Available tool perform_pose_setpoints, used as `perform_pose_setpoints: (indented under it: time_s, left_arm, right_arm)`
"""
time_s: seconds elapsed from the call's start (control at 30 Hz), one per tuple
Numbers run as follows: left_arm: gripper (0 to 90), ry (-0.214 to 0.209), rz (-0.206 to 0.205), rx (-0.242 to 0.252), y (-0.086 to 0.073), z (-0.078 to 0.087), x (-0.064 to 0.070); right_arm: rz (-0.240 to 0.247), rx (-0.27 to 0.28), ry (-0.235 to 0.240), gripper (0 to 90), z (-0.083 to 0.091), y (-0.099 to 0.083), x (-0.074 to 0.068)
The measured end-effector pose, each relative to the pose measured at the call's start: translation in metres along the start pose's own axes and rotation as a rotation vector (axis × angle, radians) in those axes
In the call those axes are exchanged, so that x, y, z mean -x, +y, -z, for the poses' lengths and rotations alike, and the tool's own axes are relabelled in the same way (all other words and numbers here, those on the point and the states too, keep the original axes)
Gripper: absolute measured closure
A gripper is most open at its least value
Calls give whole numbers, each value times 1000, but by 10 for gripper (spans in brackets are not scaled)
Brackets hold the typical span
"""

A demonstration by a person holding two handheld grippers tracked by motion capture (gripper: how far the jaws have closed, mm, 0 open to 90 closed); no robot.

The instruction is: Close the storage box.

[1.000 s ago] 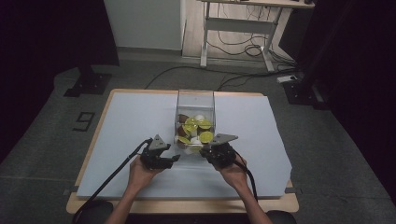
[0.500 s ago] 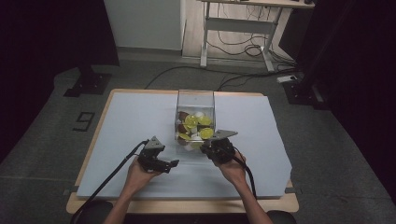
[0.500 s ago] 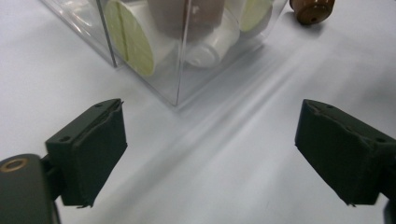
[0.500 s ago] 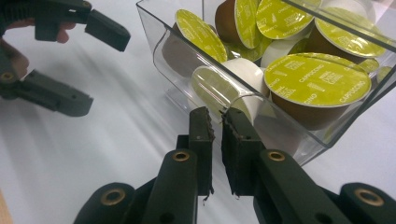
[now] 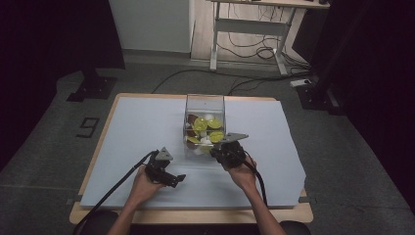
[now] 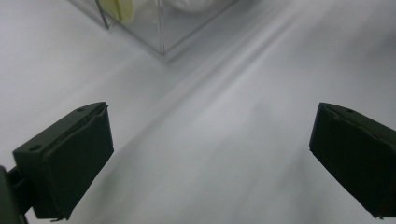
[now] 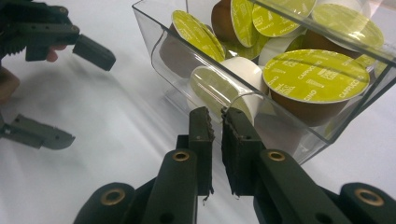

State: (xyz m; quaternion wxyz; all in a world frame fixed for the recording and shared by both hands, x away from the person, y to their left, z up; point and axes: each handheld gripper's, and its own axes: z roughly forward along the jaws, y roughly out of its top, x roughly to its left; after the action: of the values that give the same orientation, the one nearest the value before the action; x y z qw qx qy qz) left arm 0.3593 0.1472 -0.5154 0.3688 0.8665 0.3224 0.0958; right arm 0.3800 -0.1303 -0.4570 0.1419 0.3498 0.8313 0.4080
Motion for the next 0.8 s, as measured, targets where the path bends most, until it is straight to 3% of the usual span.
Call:
perform_pose_setpoints:
  time_s: [0.33,0.8]
  left_arm:
    - [0,20,-25,-32,-5,-2,-2]
    - [0,19,-19,-30,-7,-1,-5]
  right_arm:
    - [-9,5,-21,816,-7,6,7]
    - [-24,11,-51,818,-17,12,16]
